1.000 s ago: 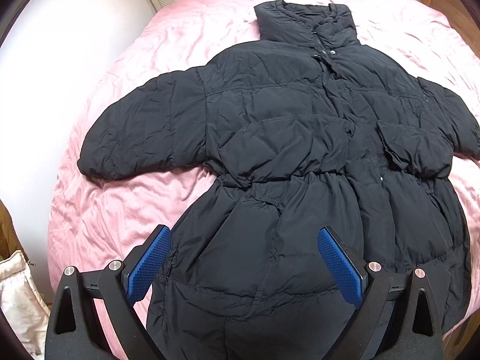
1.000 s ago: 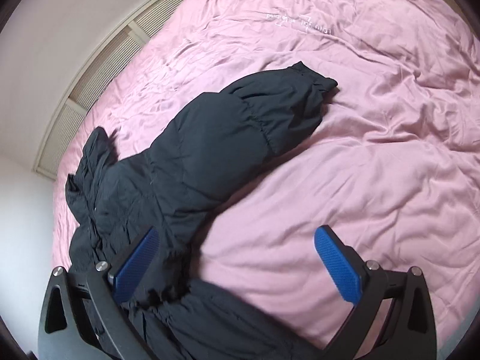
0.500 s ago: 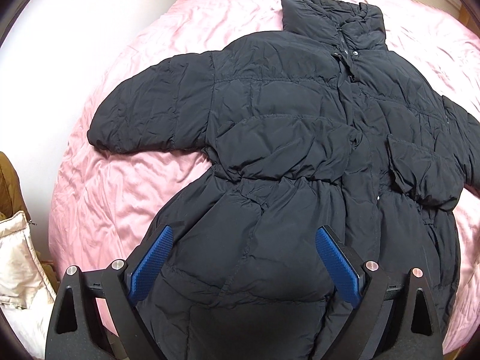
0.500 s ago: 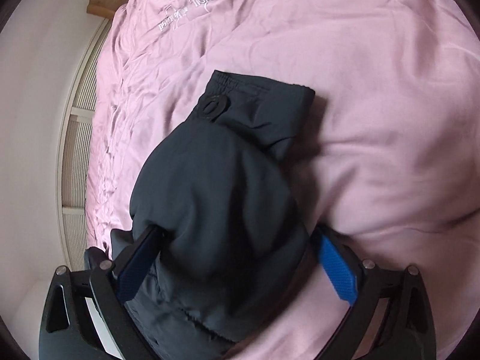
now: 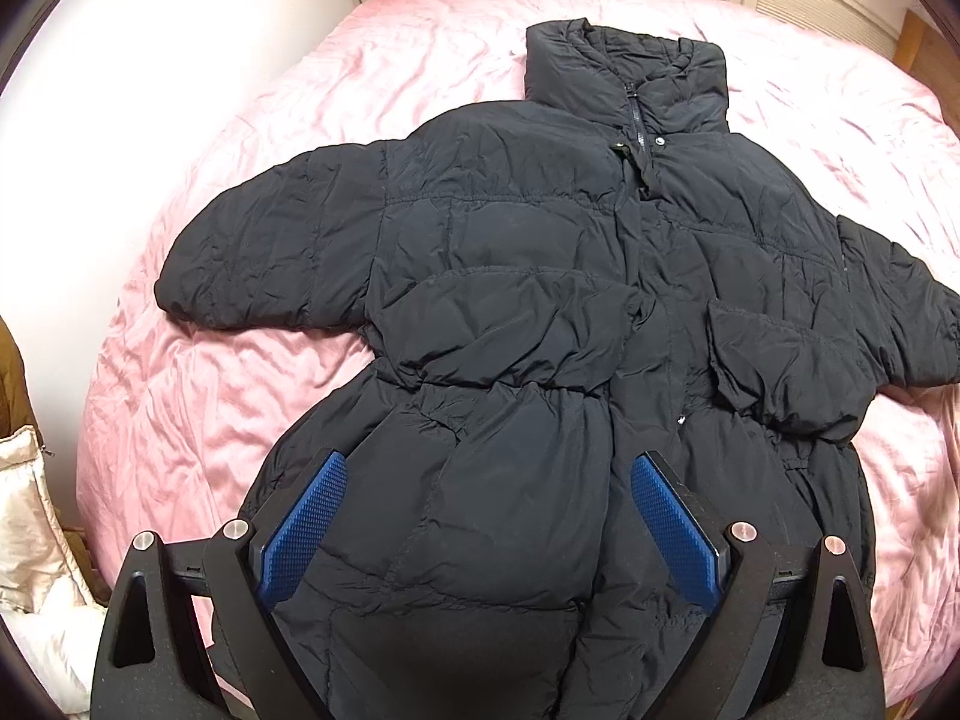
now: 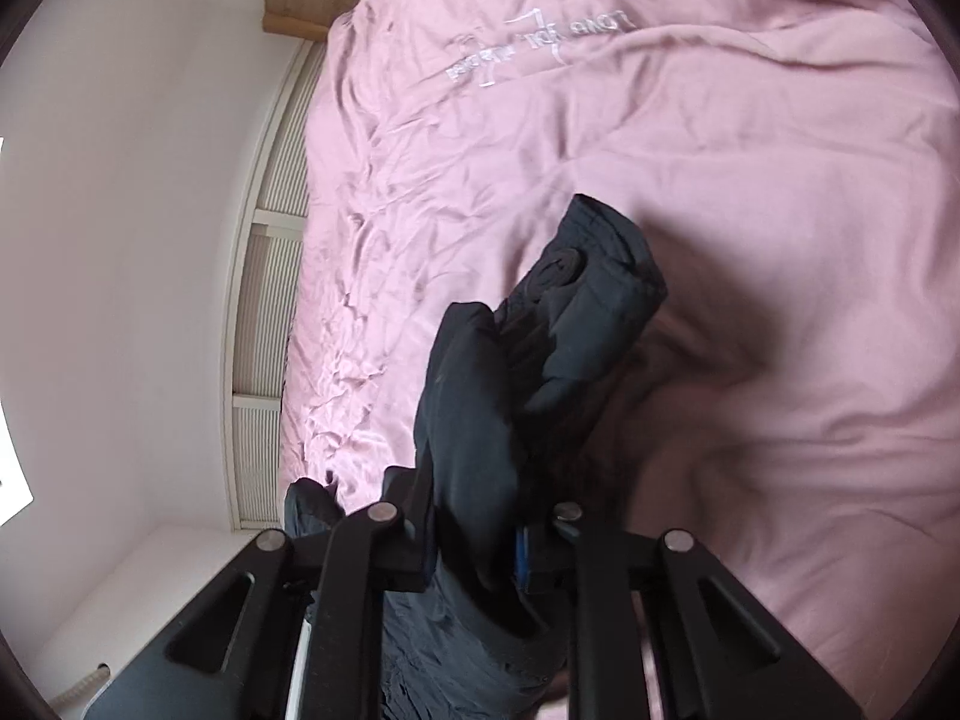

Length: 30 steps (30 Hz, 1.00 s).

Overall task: Fold large clothes
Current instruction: 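Lift the held sleeve with the right tool and fold it across the coat body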

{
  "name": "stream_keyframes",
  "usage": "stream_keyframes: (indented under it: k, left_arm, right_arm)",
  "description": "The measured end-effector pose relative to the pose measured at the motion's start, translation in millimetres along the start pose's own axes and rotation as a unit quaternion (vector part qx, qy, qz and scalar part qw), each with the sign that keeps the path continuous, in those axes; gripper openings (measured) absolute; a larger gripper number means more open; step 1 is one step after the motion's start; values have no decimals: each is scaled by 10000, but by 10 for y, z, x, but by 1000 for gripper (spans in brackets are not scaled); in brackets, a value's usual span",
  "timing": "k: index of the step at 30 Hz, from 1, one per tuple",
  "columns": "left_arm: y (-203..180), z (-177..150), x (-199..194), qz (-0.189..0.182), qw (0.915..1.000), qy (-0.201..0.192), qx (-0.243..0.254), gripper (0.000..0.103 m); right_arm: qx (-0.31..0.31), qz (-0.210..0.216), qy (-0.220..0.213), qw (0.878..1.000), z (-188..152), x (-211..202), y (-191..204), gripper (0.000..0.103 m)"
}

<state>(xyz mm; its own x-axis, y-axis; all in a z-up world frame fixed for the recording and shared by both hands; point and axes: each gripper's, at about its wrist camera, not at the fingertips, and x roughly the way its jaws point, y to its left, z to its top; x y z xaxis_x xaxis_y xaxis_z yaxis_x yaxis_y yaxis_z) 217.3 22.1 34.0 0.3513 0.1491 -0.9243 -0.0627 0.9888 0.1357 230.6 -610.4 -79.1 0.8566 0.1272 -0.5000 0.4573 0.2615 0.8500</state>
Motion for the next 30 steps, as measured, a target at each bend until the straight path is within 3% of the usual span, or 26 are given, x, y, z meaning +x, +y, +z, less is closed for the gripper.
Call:
stream_keyframes:
  k: [7, 15, 23, 30]
  left_arm:
    - [134, 14, -31, -195, 9993, -295, -145, 95]
    - [586, 38, 55, -592, 9966, -426, -388, 95]
    - [1318, 89, 101, -440, 9957, -595, -566, 95]
    - [1751, -27, 218, -292, 9952, -507, -786, 95]
  right_arm:
    - [-1055, 496, 411, 9923, -342, -49, 966, 15]
    - [-2129, 681, 1037, 9692, -1298, 21, 1942, 14]
    - [-2579, 820, 1845, 9449, -2492, 336, 2241, 11]
    - [-3096, 431, 2590, 9139, -3318, 601, 2119, 11]
